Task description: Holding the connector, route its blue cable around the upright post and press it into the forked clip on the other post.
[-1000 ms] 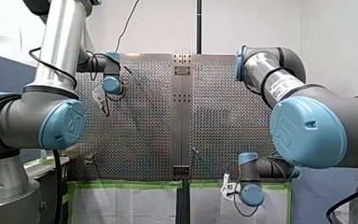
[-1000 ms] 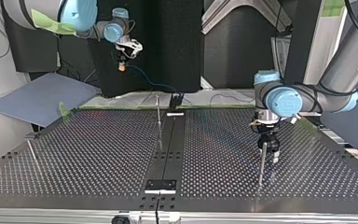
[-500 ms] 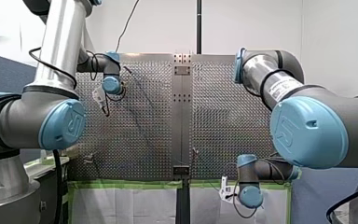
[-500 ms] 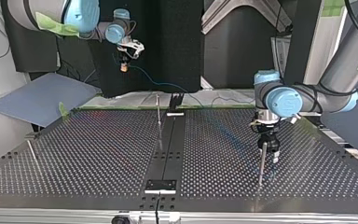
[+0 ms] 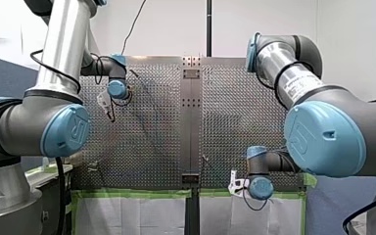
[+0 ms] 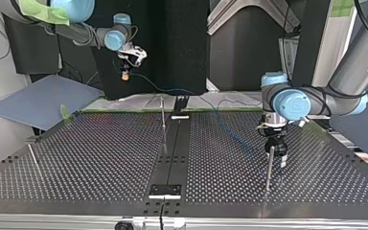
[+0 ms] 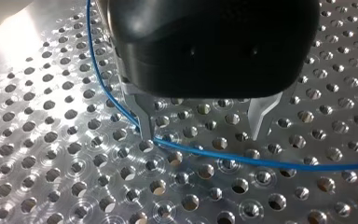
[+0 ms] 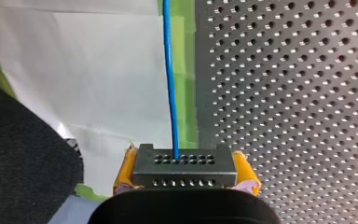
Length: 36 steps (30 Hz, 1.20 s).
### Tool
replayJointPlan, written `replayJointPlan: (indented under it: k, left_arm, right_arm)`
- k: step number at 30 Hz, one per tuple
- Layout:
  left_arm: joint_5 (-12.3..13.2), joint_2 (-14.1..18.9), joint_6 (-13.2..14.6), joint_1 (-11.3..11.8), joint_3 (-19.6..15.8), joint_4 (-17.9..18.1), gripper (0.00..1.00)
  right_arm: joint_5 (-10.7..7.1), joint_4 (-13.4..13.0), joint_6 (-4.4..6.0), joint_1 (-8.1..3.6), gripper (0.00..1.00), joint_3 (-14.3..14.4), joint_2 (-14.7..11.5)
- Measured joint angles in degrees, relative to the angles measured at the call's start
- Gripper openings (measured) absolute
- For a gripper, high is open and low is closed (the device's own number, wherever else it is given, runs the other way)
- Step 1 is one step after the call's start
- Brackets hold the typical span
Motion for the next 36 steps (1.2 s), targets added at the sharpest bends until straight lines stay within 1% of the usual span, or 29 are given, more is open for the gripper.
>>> replayJointPlan:
  k: [6, 11, 15, 19, 24, 30, 34, 36]
  left_arm:
    - [0.0, 0.0, 0.0, 0.0, 0.0, 0.0, 0.98]
    - [0.0, 0.0, 0.0, 0.0, 0.0, -0.1, 0.98]
    - [-0.1, 0.0, 0.0, 0.0, 0.0, -0.4, 0.98]
    - [-0.9, 0.0, 0.0, 0.0, 0.0, -1.5, 0.98]
    - [-1.3, 0.0, -0.9, -0.2, 0.0, -3.1, 0.98]
    - [-0.2, 0.2, -3.7, -0.5, 0.0, -5.1, 0.98]
    - [-1.2, 1.2, -5.7, -0.6, -0.1, -7.2, 0.98]
    - [-1.9, 1.8, -5.9, -0.6, -0.1, -8.0, 0.98]
  right_arm:
    - [0.41, 0.4, 0.00, -0.03, 0.00, 0.2, -3.1]
    - [0.91, -0.6, 0.11, -0.46, 0.00, 1.4, -5.7]
    - [0.91, -1.0, 0.37, -0.65, 0.00, 2.3, -7.4]
    - [0.77, -0.9, 0.63, -0.72, 0.00, 2.5, -9.0]
    - [0.67, -0.7, 0.69, -0.74, 0.00, 2.5, -9.6]
    - [0.55, -0.6, 0.70, -0.74, 0.00, 2.6, -9.6]
    - [0.38, -0.7, 0.73, -0.76, 0.00, 2.6, -9.7]
    - [0.32, -0.7, 0.73, -0.75, 0.00, 2.6, -9.7]
